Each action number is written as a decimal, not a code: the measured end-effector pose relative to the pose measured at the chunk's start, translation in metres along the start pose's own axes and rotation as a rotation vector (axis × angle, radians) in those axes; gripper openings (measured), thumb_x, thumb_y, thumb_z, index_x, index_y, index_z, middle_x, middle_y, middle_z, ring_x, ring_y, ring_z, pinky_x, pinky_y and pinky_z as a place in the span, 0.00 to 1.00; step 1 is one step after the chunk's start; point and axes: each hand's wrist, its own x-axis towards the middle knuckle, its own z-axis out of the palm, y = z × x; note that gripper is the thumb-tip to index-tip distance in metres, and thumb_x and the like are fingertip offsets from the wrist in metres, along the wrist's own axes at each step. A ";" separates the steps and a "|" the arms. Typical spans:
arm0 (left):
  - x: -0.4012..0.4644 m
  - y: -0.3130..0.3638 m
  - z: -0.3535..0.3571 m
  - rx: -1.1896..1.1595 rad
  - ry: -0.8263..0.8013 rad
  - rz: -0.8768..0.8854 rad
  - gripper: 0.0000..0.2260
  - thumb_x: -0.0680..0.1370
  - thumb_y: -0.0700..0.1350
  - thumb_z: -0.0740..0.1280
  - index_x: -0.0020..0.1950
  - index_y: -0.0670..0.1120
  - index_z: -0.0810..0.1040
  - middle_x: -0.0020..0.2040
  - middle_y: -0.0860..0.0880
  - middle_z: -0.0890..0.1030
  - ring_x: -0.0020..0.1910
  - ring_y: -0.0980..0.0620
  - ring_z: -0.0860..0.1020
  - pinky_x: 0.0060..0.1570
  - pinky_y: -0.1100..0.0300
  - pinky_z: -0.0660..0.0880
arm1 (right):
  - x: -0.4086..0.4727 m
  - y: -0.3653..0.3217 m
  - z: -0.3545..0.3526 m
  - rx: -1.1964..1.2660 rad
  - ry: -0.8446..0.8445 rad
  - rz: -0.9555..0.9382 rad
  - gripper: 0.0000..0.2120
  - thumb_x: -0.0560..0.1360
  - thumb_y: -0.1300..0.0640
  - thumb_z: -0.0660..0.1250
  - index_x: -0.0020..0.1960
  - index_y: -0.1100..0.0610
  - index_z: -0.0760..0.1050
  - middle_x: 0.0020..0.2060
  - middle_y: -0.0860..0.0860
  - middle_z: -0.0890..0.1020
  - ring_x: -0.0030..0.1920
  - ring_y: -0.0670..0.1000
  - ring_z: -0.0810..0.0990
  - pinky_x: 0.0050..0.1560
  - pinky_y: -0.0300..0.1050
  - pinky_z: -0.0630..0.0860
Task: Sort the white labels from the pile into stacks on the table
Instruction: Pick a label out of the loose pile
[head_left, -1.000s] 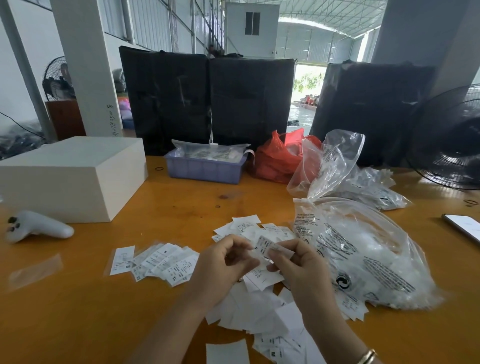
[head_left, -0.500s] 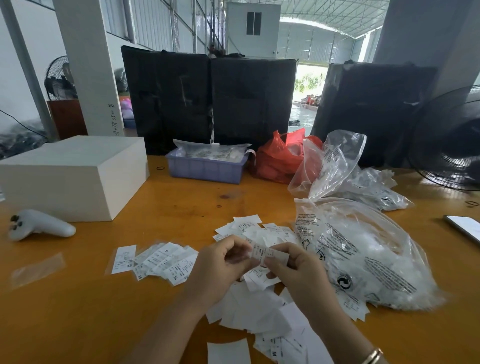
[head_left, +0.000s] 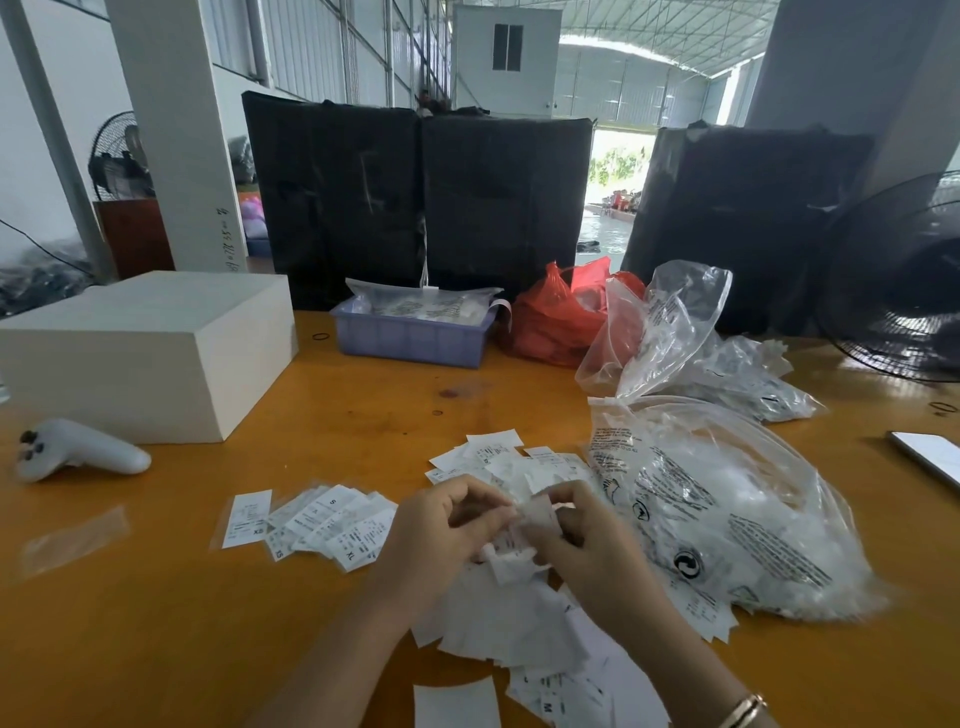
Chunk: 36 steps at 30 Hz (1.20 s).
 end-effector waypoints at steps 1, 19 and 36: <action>0.001 -0.001 0.000 -0.019 0.026 -0.016 0.06 0.68 0.52 0.72 0.43 0.54 0.81 0.40 0.59 0.84 0.40 0.60 0.82 0.36 0.68 0.78 | 0.000 -0.001 -0.002 0.079 0.027 0.037 0.05 0.75 0.56 0.69 0.48 0.52 0.74 0.35 0.53 0.84 0.34 0.53 0.81 0.37 0.52 0.80; -0.001 0.003 0.007 -0.096 0.125 -0.115 0.11 0.66 0.57 0.71 0.44 0.54 0.79 0.39 0.60 0.83 0.41 0.62 0.81 0.32 0.68 0.76 | -0.007 -0.003 0.013 0.058 0.139 -0.135 0.11 0.74 0.55 0.69 0.48 0.40 0.73 0.37 0.45 0.84 0.37 0.50 0.82 0.37 0.50 0.80; 0.000 0.006 0.004 -0.175 0.146 -0.209 0.16 0.65 0.65 0.66 0.40 0.56 0.83 0.41 0.60 0.83 0.44 0.57 0.79 0.35 0.65 0.78 | -0.002 -0.001 0.005 0.414 0.134 0.047 0.02 0.73 0.63 0.70 0.43 0.59 0.78 0.36 0.53 0.85 0.40 0.50 0.85 0.36 0.45 0.76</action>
